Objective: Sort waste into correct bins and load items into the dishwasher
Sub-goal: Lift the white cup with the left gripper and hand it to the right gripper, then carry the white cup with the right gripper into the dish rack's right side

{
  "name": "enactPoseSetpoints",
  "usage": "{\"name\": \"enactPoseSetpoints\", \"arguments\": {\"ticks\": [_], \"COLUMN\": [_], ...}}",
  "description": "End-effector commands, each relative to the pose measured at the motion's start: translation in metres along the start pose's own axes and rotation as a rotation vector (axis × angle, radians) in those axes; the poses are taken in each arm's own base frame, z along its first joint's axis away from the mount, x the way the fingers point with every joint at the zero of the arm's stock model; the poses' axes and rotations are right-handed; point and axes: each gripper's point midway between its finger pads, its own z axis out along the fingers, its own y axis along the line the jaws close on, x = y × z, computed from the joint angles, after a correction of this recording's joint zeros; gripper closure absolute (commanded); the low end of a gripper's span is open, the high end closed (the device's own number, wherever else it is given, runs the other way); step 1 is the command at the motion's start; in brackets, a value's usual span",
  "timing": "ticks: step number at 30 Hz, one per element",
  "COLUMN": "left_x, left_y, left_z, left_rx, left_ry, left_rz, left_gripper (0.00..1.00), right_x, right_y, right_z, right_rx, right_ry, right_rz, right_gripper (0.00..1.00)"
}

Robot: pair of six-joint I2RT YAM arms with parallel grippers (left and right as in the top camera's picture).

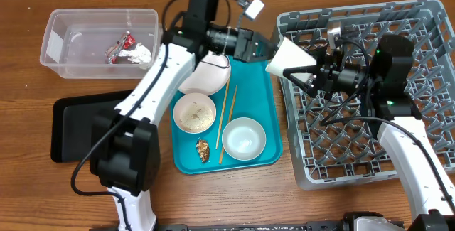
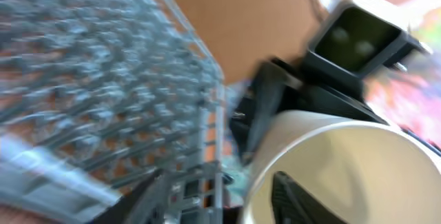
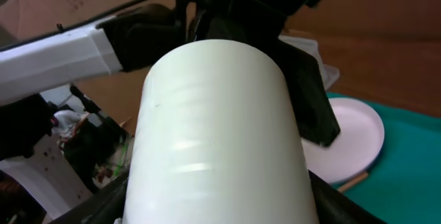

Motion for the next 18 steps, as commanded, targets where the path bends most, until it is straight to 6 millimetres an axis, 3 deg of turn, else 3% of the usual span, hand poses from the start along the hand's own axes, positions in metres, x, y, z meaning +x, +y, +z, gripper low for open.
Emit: {"name": "enactPoseSetpoints", "arguments": {"ticks": [1,4,8,13,16,18], "left_x": [-0.020,-0.011,0.007,0.027,0.034,0.035], "left_y": [0.061,0.101,0.124,0.128,0.121,0.115], "left_z": [-0.049,-0.093,-0.143,-0.202,-0.238,-0.260], "left_rx": [-0.314,-0.525,-0.667,-0.833,-0.970,-1.074], "left_ry": [-0.131,-0.170,-0.183,-0.184,-0.193,-0.210], "left_rz": [-0.014,-0.108,-0.210,-0.244,-0.230,-0.221], "left_gripper": [0.48,0.45,0.44,0.40,0.39,0.39], "right_x": [0.000,0.009,0.018,0.023,0.019,0.013], "right_y": [-0.017,-0.038,-0.061,-0.085,-0.099,-0.108], "right_z": [-0.001,-0.005,-0.013,-0.038,-0.070,-0.102], "right_rx": [0.104,0.220,0.363,0.509,0.652,0.807], "right_ry": [-0.009,-0.004,0.003,-0.015,-0.022,-0.031], "right_rz": [0.044,0.111,0.176,0.325,0.419,0.473], "right_gripper": [0.44,0.47,0.49,0.56,0.63,0.65]}}
